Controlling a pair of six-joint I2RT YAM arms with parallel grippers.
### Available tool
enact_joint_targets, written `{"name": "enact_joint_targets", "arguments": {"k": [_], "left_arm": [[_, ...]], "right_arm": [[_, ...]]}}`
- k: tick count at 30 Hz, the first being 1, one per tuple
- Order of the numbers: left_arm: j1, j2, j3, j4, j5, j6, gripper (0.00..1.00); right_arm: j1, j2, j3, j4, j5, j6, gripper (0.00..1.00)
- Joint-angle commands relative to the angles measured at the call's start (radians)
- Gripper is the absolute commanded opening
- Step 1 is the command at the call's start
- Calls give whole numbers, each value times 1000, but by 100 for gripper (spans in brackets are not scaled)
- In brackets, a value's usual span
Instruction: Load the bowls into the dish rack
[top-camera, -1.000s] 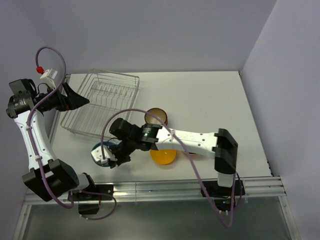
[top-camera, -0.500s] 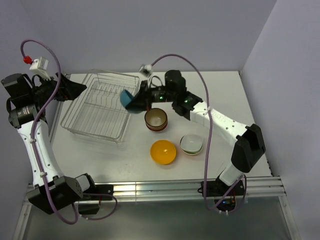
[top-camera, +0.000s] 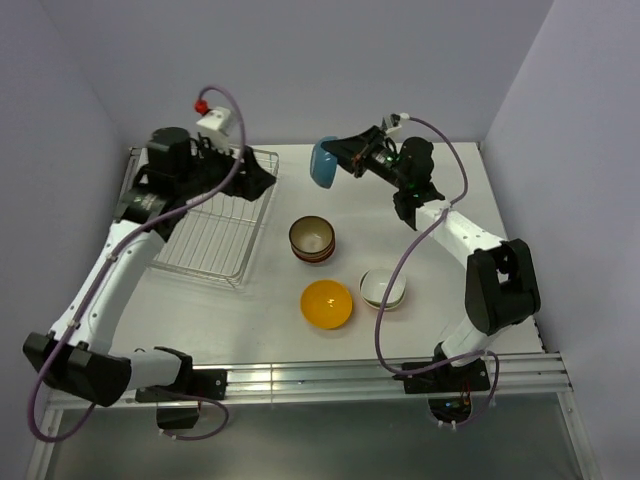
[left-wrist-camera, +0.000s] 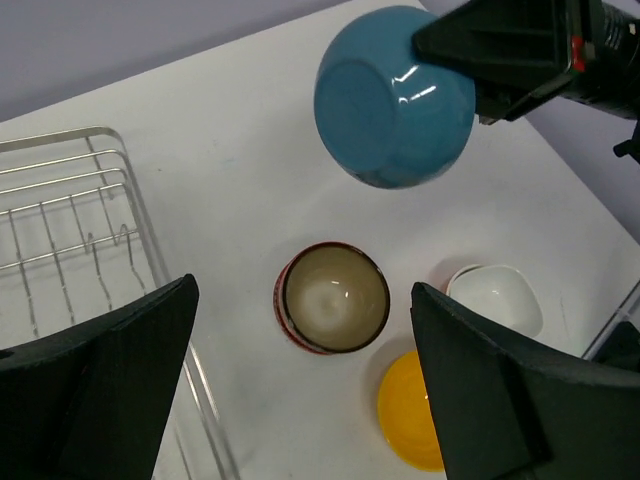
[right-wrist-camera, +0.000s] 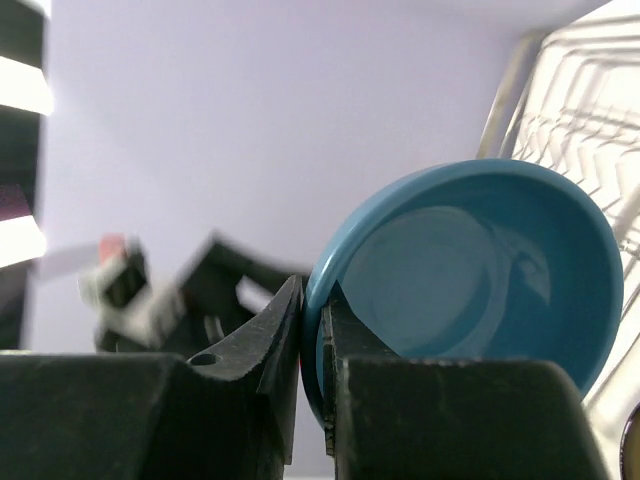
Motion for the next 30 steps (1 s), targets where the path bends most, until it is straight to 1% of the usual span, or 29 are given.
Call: {"name": "enact_joint_targets", "arguments": {"k": [1,2,3,4,5,6,8,9,11,15,21,24,30], "left_arm": [[-147,60,47,88,-244,-1,93],[-179,91,54,114,-317,11,93],[-242,105,55,129,-347,20,93],[-273,134,58,141,-367,40,93],[-304,149,61,164,-393,49,94],[-360,165,64,174,-432,60,94],[-414,220,84,194,-482,95,95],[-452,238,92,201,-517,105,95],[-474,290,120,221,-543,126,95],[-485,358,170,258,-557,146,96],[-485,449,261,220,-563,162,94],[-485,467,273,220,-542,163,91],[-483,498,294,198,-526,158,81]], "right_arm": [[-33,-18,-20,77,88,217,0],[-48,-16,-38,70,108,257,0],[-54,-15,-45,58,116,275,0],[-59,-15,-49,47,125,283,0],[-68,-15,-45,6,137,280,0],[-73,-15,-36,-29,140,270,0],[-87,-2,-16,-90,146,257,0],[-91,8,-14,-95,150,263,0],[-99,17,-19,-105,151,295,0],[-116,21,0,-181,151,283,0],[-116,27,-3,-160,146,317,0],[-116,24,-11,-160,143,320,0],[-111,16,-26,-163,142,314,0]]}}
